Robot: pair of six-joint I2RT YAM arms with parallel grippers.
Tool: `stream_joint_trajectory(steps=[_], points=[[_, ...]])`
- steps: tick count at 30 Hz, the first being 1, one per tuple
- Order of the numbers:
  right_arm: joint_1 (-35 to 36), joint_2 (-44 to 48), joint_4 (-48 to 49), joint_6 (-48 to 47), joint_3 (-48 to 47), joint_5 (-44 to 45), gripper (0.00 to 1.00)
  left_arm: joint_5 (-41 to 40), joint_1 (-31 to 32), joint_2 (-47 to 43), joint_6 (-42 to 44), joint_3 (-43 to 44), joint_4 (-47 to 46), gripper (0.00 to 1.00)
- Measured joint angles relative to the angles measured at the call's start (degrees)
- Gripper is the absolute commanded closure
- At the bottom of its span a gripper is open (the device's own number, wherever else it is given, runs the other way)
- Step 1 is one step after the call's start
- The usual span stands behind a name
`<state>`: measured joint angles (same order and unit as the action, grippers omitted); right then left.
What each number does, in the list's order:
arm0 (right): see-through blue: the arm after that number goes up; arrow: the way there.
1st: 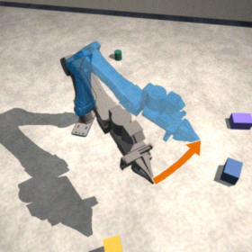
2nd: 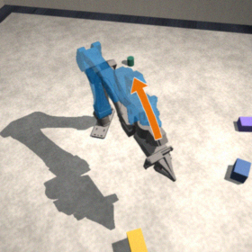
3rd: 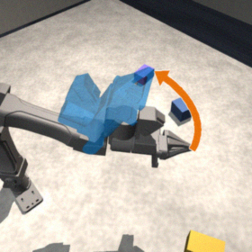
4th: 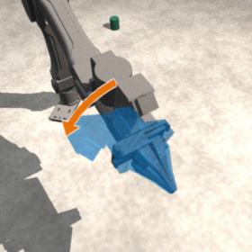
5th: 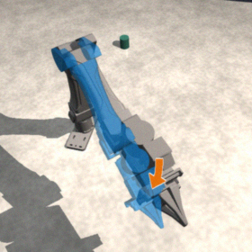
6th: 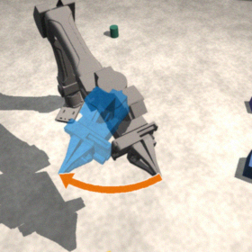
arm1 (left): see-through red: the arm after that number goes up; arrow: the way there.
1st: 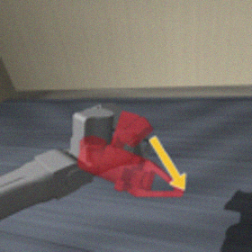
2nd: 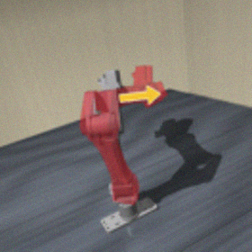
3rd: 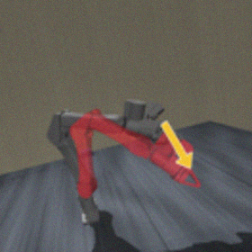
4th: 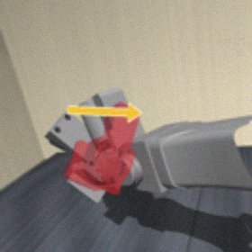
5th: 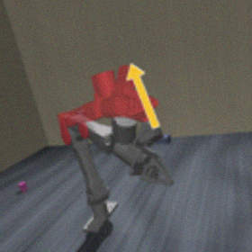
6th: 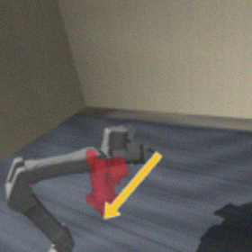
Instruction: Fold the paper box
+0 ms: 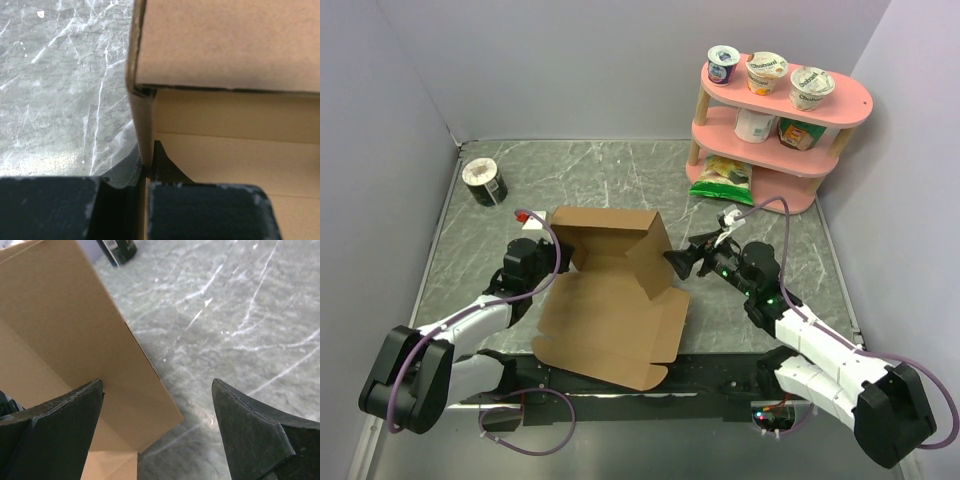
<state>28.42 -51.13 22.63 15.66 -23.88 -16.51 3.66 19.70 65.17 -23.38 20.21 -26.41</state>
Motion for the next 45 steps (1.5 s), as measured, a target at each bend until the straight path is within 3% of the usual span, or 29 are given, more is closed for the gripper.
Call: stream_joint_trajectory(steps=[7, 13, 23, 29, 34, 41, 45], points=[[7.21, 0.55, 1.42, -1.55, 0.39, 6.34, 0.02, -0.20, -0.52, 1.29, -0.26, 0.00, -0.31, 0.99], [8.83, -1.20, 3.67, -2.67, 0.42, 8.59, 0.01, -0.92, -0.83, 1.42, -0.26, -0.07, -0.33, 0.99], [9.33, -4.72, 9.11, -0.57, 0.44, 1.55, 0.03, -1.88, -1.27, 1.42, -0.24, -0.33, -0.31, 0.99], [10.25, -4.61, 11.26, 1.90, 0.70, -3.26, 0.11, 0.42, -0.50, 1.38, 0.07, -0.33, -0.52, 0.99], [10.40, -3.41, 10.32, 2.67, 0.70, -4.00, 0.12, 1.20, -0.48, 1.29, 0.17, -0.33, -0.57, 0.99], [14.27, -2.32, 6.73, 0.07, 0.66, 2.73, 0.01, 1.53, -0.48, 1.05, 0.35, -0.35, -0.57, 0.99], [18.01, -3.17, 5.60, -1.84, 0.35, 9.94, 0.00, 1.33, -0.48, 1.01, 0.90, -0.39, -0.46, 0.99]])
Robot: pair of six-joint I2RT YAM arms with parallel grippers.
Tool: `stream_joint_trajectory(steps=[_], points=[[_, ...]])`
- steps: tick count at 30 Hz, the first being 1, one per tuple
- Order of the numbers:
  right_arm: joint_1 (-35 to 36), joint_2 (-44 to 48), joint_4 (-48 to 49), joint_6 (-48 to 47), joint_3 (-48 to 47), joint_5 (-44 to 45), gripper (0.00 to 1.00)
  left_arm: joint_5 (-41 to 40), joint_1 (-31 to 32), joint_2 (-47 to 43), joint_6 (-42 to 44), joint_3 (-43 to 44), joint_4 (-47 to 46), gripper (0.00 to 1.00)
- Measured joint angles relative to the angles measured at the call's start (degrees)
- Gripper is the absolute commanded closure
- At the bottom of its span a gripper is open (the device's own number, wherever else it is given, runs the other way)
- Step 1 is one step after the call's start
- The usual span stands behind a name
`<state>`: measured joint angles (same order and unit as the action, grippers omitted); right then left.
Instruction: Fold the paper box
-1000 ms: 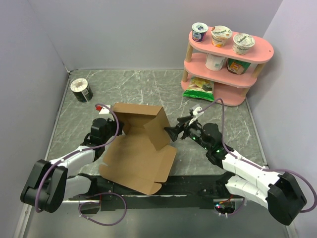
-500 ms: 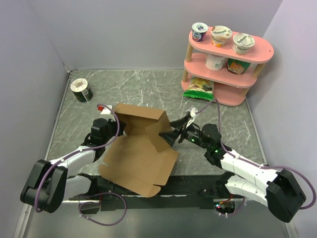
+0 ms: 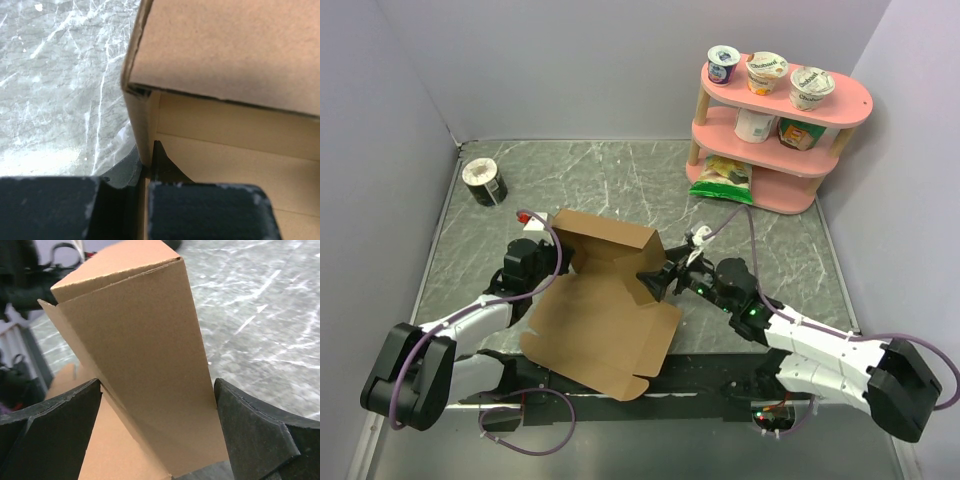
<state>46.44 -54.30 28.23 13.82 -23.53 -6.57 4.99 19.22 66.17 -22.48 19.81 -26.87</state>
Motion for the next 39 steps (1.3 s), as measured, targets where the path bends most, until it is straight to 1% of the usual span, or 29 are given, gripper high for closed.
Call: stream_joint_trajectory(steps=[9, 14, 18, 21, 23, 24, 25, 27, 28, 29, 32, 36, 38, 39], points=[[6.51, -5.44, 1.03, -1.99, -2.10, 18.78, 0.00, -0.26, 0.00, -0.02, 0.52, -0.72, 0.13, 0.99], [7.72, -9.33, 1.42, -1.88, -3.41, 27.06, 0.01, -0.59, 0.57, -0.02, 1.38, -0.72, 0.17, 0.99], [7.80, -13.42, 1.55, 0.11, -4.02, 34.16, 0.02, -3.30, 2.62, -0.02, 2.54, -0.72, 0.33, 0.99], [7.80, -16.20, 0.79, 2.54, -4.61, 39.71, 0.06, -5.90, 4.42, 0.02, 3.26, -0.72, 0.79, 0.99], [7.80, -17.20, 0.50, 3.82, -4.72, 42.16, 0.14, -7.72, 4.98, 0.04, 3.19, -0.72, 0.74, 0.99], [7.82, -17.51, 0.26, 4.52, -4.72, 43.06, 0.18, -8.33, 5.16, 0.04, 3.21, -0.72, 0.76, 0.99], [7.96, -17.70, 0.24, 5.07, -4.72, 43.78, 0.25, -9.07, 5.40, 0.04, 3.19, -0.72, 0.92, 0.99], [8.11, -17.86, 0.20, 5.97, -4.72, 44.96, 0.30, -10.34, 5.81, 0.04, 3.08, -0.72, 1.01, 0.99], [8.15, -17.90, 0.20, 6.32, -4.70, 45.29, 0.35, -10.80, 5.95, 0.04, 3.08, -0.72, 1.01, 0.99], [8.15, -17.94, 0.52, 6.36, -4.57, 45.66, 0.36, -11.10, 6.05, 0.04, 3.10, -0.72, 1.03, 0.99], [7.76, -18.05, 2.43, 5.84, -3.30, 46.21, 0.36, -12.00, 6.10, 0.04, 2.71, -0.72, 0.70, 0.99], [5.73, -18.97, 6.23, 3.63, -1.44, 43.58, 0.35, -11.91, 6.40, 0.09, 3.21, -0.72, 0.13, 0.99], [4.37, -19.56, 7.56, 2.47, -1.05, 41.57, 0.30, -11.93, 6.97, 0.24, 3.50, -0.72, 0.07, 0.99], [3.74, -19.78, 8.61, 1.62, -0.83, 40.46, 0.24, -11.93, 7.34, 0.46, 3.67, -0.72, 0.02, 0.99]])
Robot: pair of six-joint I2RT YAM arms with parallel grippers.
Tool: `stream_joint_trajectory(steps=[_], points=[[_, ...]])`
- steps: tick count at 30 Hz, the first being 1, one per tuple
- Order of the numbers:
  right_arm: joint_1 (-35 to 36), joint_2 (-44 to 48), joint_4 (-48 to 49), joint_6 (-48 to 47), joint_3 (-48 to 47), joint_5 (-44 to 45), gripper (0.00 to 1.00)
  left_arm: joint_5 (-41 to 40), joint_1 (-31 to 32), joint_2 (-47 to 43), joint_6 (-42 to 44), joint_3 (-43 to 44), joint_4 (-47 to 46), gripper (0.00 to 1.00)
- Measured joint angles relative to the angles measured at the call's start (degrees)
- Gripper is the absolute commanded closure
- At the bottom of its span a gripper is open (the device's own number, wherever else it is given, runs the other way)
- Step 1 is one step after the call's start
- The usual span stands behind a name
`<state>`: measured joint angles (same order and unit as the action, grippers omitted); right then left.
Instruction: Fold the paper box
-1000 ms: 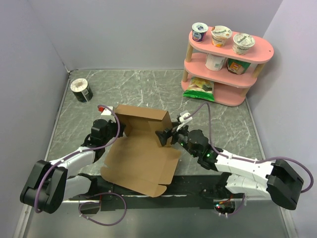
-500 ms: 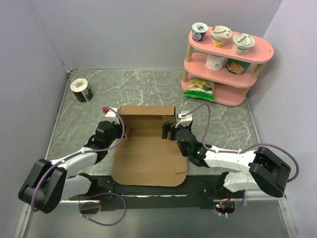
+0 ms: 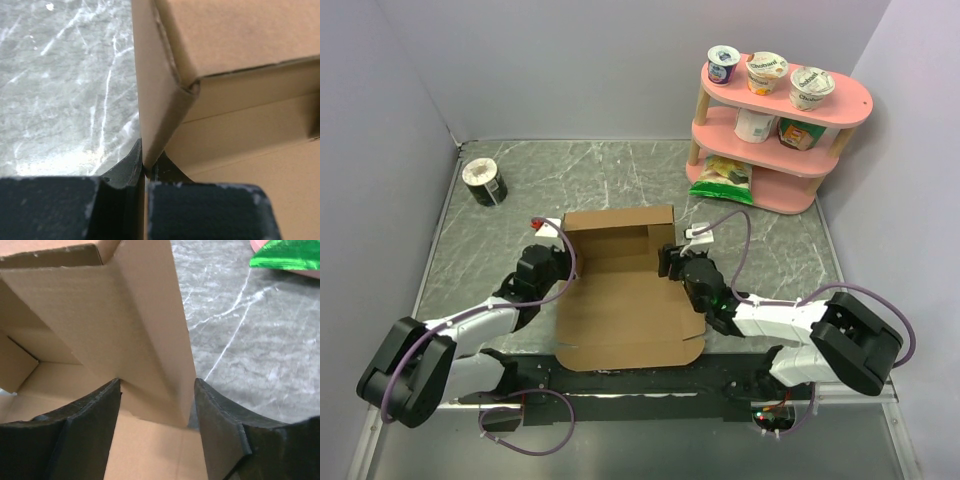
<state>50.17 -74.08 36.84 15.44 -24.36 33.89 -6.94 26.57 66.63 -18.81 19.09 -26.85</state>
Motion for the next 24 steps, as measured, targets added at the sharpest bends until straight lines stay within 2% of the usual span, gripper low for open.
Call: stream_joint_trajectory(steps=[3, 12, 19, 23, 24], points=[[-1.81, -0.15, 2.16, -2.36, 0.61, -3.61, 0.18, 0.02, 0.66, 0.81, 0.20, 0.09, -0.46, 0.99], [-6.88, -0.22, 5.64, -7.65, 0.74, -12.11, 0.12, 1.16, 0.81, 1.46, 0.52, 0.52, -1.86, 0.99], [-10.62, -0.22, 6.88, -9.20, 0.85, -17.07, 0.15, 2.38, 1.01, 1.46, 1.01, 0.55, -2.51, 0.99], [-11.58, -0.72, 7.37, -9.81, 0.85, -18.51, 0.23, 3.13, 1.01, 1.46, 1.22, 0.55, -2.78, 0.99], [-11.61, -0.96, 7.56, -9.88, 0.85, -18.62, 0.28, 3.26, 1.01, 1.46, 1.38, 0.55, -2.75, 0.99]])
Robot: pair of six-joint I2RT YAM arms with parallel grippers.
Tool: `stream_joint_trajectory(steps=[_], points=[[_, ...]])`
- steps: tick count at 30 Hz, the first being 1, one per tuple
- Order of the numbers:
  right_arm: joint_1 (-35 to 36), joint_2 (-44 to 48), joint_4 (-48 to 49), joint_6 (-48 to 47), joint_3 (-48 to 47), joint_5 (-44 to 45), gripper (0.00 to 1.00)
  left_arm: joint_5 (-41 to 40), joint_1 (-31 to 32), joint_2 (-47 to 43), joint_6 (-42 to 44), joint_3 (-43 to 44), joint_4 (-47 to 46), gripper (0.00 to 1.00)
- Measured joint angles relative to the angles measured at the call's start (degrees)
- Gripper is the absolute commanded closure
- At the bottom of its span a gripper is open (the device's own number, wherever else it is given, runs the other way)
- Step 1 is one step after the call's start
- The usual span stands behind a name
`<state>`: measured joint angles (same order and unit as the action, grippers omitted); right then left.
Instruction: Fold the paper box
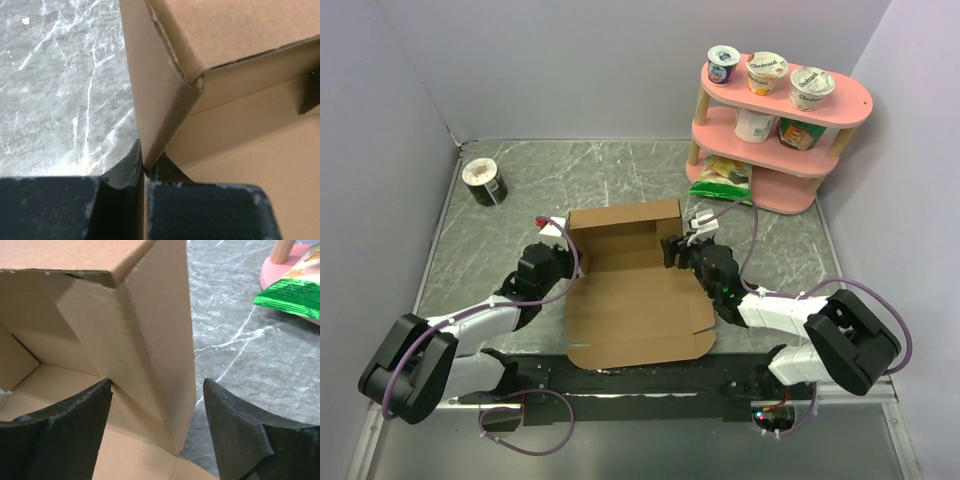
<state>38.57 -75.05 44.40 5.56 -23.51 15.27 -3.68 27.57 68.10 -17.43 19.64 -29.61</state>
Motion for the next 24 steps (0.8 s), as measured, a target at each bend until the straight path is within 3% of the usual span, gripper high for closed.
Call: stream_joint_trajectory(steps=[2, 6, 15, 22, 23, 24], points=[[-0.02, -0.74, 0.42, -0.17, 0.00, -0.33, 0.35, 0.22, 0.00, 0.00, 0.22, 0.00, 0.02, 0.99], [-0.09, -1.97, 1.01, -0.48, -0.17, -0.63, 0.56, 0.39, 0.11, 0.00, 0.63, 0.00, 0.11, 0.99], [-0.96, -3.13, 1.29, 0.11, -0.85, 2.89, 0.78, -0.46, 0.50, 0.00, 0.66, 0.00, 0.28, 0.99], [-0.94, -3.41, 0.31, 1.27, -0.98, 6.10, 0.77, -0.50, 1.46, 0.00, 0.68, 0.00, 0.26, 0.99], [-0.94, -3.58, 0.28, 1.44, -1.09, 6.38, 0.76, -0.48, 1.55, 0.00, 0.68, 0.00, 0.28, 0.99], [-0.94, -3.78, 0.17, 1.57, -1.29, 6.60, 0.68, -0.48, 1.64, 0.00, 0.68, 0.00, 0.31, 0.99]])
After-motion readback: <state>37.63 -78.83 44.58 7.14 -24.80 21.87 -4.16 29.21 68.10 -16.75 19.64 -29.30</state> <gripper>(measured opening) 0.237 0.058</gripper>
